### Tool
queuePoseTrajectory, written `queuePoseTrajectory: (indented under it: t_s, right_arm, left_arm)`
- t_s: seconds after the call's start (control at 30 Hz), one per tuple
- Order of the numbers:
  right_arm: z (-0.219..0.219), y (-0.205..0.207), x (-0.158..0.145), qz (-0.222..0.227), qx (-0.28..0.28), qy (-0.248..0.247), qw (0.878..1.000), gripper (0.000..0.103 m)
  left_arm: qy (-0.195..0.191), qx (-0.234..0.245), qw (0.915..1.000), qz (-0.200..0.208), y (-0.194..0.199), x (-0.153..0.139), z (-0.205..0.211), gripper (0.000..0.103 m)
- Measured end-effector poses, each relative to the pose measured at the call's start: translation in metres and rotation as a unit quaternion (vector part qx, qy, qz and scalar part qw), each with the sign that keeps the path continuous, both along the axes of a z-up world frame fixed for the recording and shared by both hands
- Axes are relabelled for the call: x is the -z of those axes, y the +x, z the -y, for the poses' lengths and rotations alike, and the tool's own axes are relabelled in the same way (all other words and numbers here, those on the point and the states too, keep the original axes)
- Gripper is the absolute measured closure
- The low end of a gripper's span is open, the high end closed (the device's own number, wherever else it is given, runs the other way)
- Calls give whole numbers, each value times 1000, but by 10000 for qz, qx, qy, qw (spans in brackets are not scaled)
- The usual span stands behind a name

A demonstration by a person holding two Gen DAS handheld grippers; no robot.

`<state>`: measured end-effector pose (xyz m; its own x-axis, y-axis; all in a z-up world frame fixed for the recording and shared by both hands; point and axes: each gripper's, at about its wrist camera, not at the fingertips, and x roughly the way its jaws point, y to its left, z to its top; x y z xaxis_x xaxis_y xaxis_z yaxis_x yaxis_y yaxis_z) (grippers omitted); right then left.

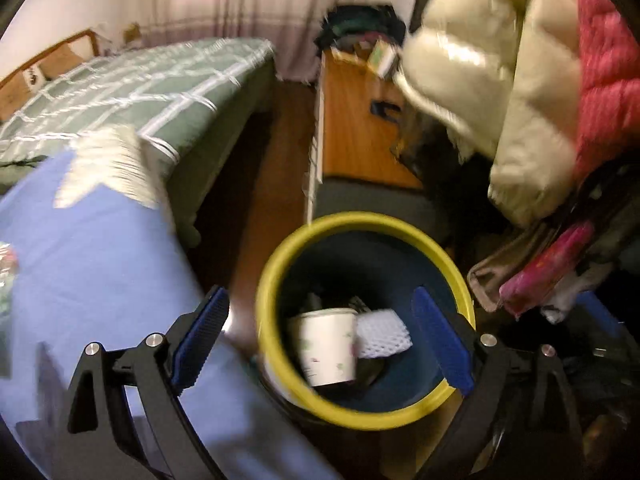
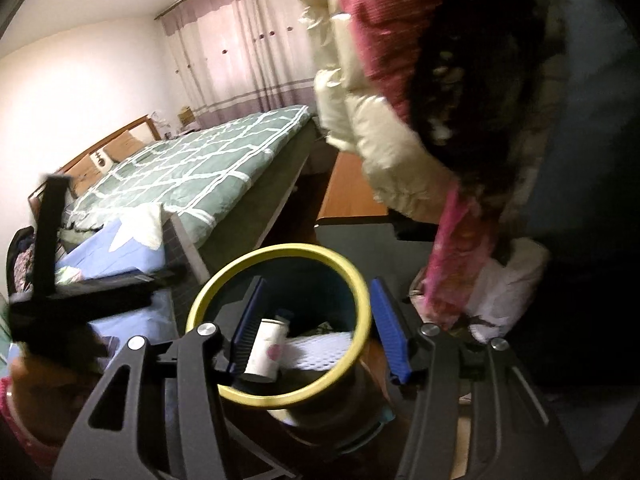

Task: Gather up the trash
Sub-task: 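Move both grippers back toward the remaining trash on the cloth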

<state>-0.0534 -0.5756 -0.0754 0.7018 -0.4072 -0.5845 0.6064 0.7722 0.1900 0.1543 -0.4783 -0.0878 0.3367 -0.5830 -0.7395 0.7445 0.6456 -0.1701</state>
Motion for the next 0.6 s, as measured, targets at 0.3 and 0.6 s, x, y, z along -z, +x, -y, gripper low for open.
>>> queuePoseTrajectory:
  t_s: [0.3, 0.6]
  right_arm:
    - [-56, 67, 0, -71, -1072, 125, 9941, 51]
    - [-170, 159, -11, -107, -2483, 64, 9686, 51]
  left_arm:
    - [-596, -1310, 9860, 841, 2, -50, -182, 5]
    - [-527, -3328, 9288, 1547, 21, -58, -385, 5]
